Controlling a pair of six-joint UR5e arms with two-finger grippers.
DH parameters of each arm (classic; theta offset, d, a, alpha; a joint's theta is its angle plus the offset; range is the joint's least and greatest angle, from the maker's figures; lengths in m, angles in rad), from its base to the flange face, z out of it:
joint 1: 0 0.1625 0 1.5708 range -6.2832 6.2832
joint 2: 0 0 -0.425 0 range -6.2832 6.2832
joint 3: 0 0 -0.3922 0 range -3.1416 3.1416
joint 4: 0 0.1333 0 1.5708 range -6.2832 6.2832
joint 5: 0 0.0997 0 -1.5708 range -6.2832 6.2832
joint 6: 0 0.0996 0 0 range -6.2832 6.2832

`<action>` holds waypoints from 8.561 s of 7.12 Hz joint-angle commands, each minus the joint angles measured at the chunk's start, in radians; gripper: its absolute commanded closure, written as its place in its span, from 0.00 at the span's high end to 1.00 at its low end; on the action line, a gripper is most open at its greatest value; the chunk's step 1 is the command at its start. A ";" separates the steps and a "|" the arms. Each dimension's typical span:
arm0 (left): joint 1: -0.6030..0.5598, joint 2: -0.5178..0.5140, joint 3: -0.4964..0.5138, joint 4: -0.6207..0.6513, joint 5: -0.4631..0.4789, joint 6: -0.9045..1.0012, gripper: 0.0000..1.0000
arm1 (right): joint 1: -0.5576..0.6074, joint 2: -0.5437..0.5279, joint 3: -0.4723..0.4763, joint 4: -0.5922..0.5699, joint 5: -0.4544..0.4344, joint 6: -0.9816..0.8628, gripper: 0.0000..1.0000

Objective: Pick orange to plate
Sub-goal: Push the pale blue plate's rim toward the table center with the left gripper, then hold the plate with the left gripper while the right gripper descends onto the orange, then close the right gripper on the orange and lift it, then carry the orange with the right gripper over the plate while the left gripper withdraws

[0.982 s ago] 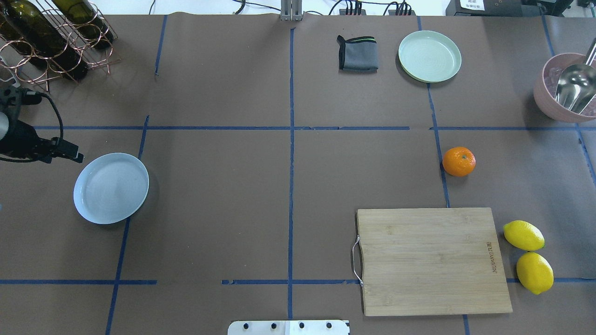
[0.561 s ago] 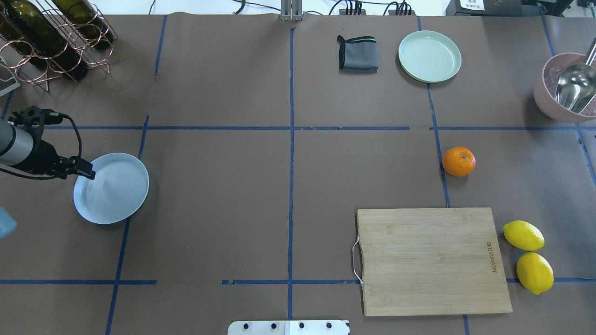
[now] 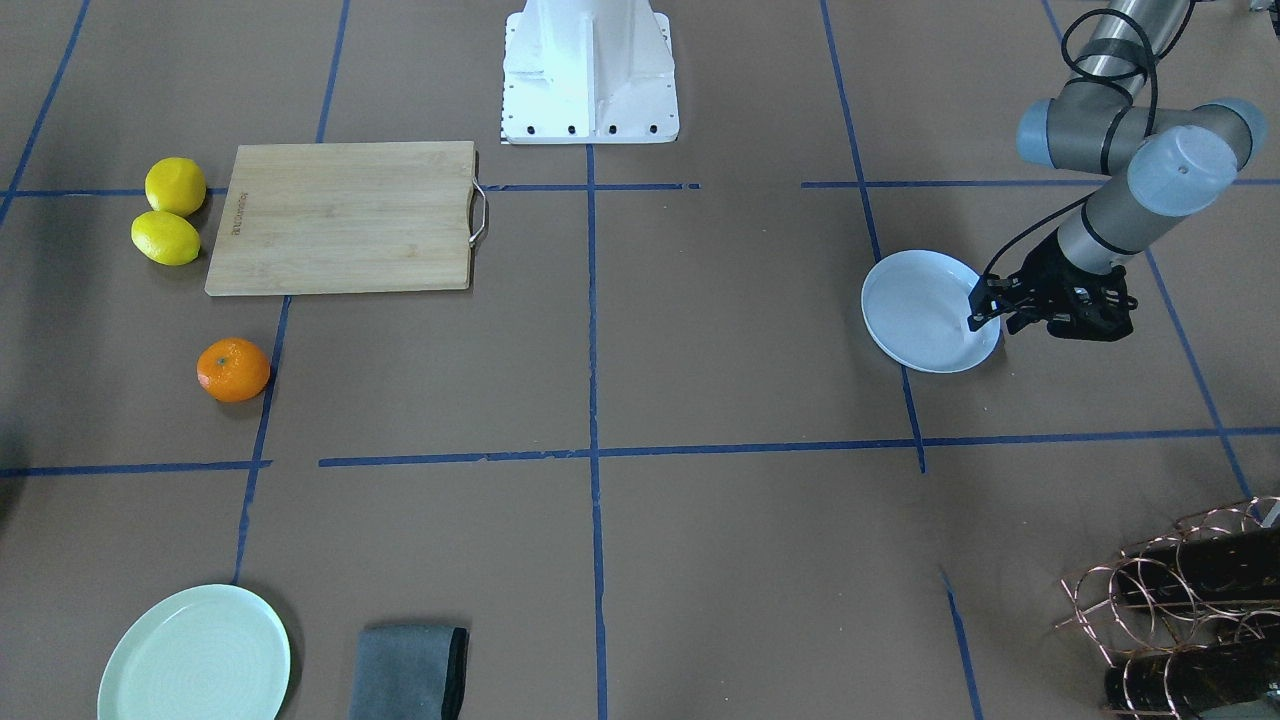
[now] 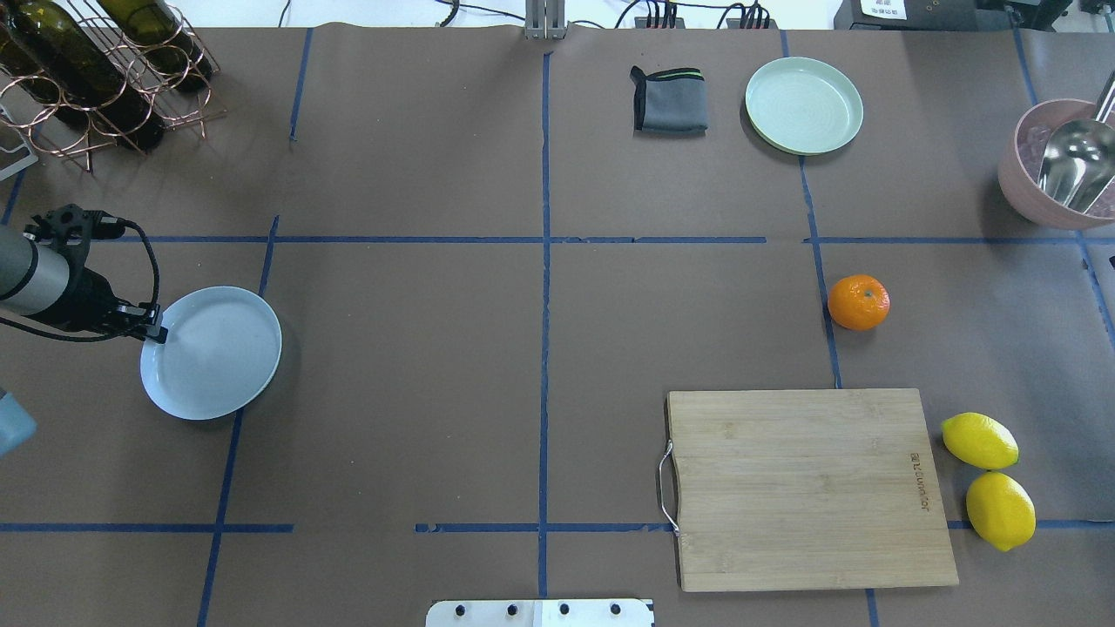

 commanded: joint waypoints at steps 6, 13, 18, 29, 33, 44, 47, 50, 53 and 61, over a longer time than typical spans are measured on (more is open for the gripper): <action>0.155 -0.473 0.085 0.074 0.003 -0.522 0.00 | -0.028 0.008 0.000 0.003 0.001 0.020 1.00; 0.330 -0.614 0.160 0.041 0.204 -0.620 0.00 | -0.113 0.016 0.000 0.116 0.033 0.080 1.00; 0.304 -0.593 0.133 0.007 0.212 -0.621 1.00 | -0.383 0.169 0.060 0.268 -0.183 0.738 1.00; 0.304 -0.556 0.081 0.008 0.215 -0.624 1.00 | -0.568 0.184 0.007 0.270 -0.358 0.778 1.00; 0.290 -0.540 0.061 0.010 0.215 -0.623 1.00 | -0.581 0.213 -0.035 0.270 -0.385 0.773 0.89; 0.191 -0.303 -0.222 0.011 0.200 -0.503 1.00 | -0.859 0.759 -0.142 0.109 -0.574 1.399 0.00; 0.194 -0.304 -0.217 0.011 0.203 -0.503 1.00 | -0.864 0.802 -0.245 0.159 -0.611 1.407 0.00; 0.195 -0.307 -0.214 0.011 0.204 -0.503 1.00 | -0.887 0.800 -0.256 0.160 -0.612 1.413 0.37; 0.197 -0.309 -0.211 0.011 0.204 -0.505 1.00 | -0.894 0.798 -0.260 0.150 -0.617 1.413 0.51; 0.198 -0.309 -0.209 0.011 0.207 -0.508 1.00 | -0.888 0.800 -0.222 0.146 -0.640 1.397 1.00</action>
